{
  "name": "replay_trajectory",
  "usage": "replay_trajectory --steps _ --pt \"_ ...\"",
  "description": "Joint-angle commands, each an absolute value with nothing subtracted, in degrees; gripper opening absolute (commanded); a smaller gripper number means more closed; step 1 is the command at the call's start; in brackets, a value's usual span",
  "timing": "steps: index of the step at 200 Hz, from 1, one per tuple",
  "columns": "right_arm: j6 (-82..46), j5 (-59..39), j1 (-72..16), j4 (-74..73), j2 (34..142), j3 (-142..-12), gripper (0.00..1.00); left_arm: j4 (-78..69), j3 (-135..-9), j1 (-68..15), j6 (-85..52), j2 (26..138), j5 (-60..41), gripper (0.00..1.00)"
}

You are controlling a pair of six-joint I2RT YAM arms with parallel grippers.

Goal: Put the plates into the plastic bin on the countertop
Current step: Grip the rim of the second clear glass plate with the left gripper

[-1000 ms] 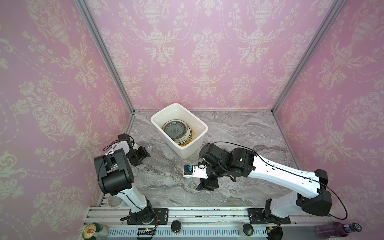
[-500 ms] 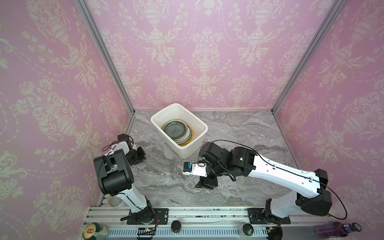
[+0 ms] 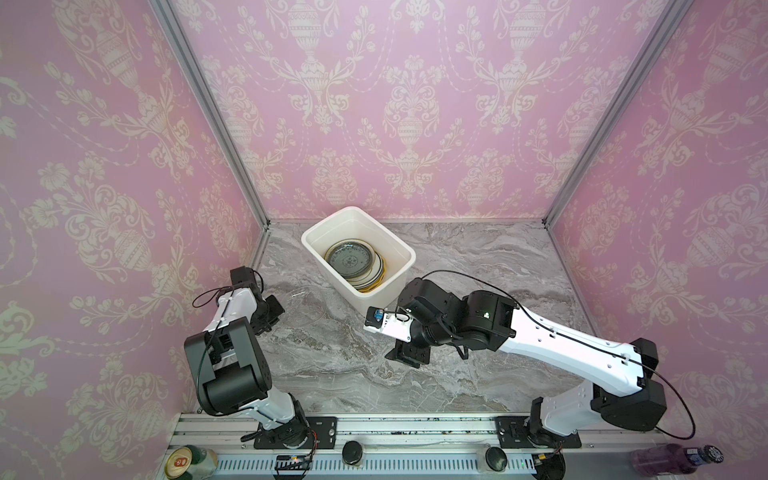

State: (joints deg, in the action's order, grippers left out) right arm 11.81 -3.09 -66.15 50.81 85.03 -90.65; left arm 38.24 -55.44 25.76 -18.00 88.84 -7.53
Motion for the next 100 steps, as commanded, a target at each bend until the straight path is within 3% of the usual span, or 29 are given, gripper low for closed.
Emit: replay_trajectory --steps 1,12,26,100 --pt "8.21 -1.3 -66.58 47.85 82.39 -91.48 0.68 39.11 -54.45 25.96 -19.09 88.09 -8.06 0.31" --pt "7.5 -1.58 -66.58 47.18 81.8 -90.86 0.68 37.97 -54.16 25.98 -18.9 88.39 -10.26 0.43" --pt "6.94 -1.84 -66.54 46.68 81.2 -90.29 0.68 36.06 -53.97 25.94 -18.81 88.7 -13.49 0.48" --pt "9.13 -2.02 -66.53 45.4 82.13 -89.89 0.7 32.53 -56.7 25.91 -17.23 95.48 -17.57 0.47"
